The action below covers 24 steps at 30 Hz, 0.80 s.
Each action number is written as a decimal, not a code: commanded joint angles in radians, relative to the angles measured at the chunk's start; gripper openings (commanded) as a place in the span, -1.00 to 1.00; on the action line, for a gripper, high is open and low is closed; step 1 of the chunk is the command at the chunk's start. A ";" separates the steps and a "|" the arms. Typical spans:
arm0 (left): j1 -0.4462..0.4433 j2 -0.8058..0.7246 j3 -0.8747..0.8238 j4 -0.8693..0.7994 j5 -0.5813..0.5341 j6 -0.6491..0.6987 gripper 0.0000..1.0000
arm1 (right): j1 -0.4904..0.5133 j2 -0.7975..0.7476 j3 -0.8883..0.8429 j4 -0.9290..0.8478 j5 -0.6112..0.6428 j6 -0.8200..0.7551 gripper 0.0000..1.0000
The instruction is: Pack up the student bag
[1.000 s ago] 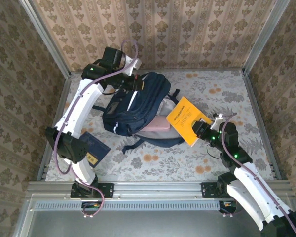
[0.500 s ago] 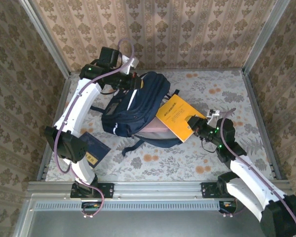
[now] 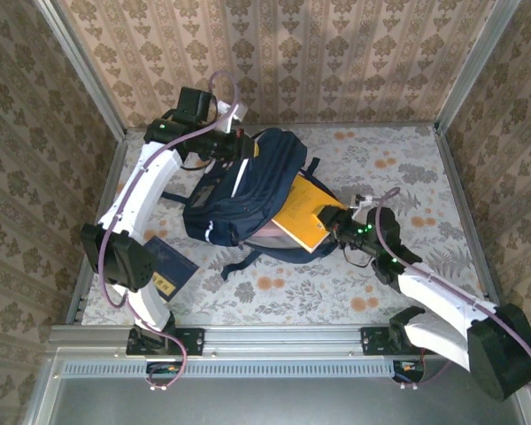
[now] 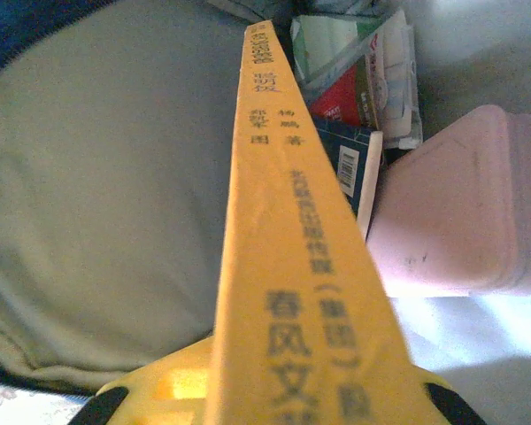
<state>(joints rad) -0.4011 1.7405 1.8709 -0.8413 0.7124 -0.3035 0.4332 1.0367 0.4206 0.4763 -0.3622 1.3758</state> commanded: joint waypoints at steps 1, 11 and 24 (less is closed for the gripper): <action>0.012 -0.093 0.013 0.185 0.107 -0.047 -1.00 | 0.057 0.044 0.085 0.107 0.082 -0.070 -1.00; 0.016 -0.081 0.031 0.209 0.147 -0.076 -1.00 | 0.149 0.380 0.318 0.094 0.248 -0.113 -1.00; 0.060 -0.018 0.037 0.315 0.260 -0.175 -1.00 | 0.258 0.891 0.726 0.115 0.332 -0.022 -0.34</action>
<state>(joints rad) -0.3557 1.7435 1.8599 -0.7322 0.8333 -0.4370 0.6712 1.8668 1.0512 0.5354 -0.0555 1.3449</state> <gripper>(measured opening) 0.065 0.300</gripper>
